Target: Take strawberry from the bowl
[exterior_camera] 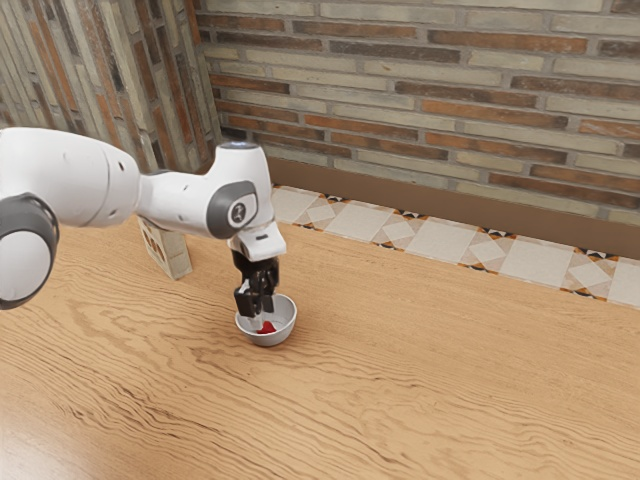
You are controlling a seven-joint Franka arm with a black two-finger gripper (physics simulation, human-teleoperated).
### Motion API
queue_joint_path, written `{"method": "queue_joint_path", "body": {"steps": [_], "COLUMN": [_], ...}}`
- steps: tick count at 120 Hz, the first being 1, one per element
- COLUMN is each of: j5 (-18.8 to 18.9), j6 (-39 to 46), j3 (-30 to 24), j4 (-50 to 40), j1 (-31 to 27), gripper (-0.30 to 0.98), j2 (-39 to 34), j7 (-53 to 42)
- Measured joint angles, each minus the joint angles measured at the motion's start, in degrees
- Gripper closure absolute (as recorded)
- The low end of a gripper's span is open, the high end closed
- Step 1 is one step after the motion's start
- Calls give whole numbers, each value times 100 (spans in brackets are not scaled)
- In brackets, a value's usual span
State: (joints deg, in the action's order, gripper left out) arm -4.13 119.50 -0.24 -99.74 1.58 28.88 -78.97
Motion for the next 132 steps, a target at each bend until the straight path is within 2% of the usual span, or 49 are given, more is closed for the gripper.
{"method": "queue_joint_path", "body": {"steps": [72,132], "j5": [-26,-106], "j6": [18,-27], "j3": [-3,15], "j4": [93,91], "j1": [6,0], "gripper": [36,51], "j2": [228,226], "j7": [-762,-1009]}}
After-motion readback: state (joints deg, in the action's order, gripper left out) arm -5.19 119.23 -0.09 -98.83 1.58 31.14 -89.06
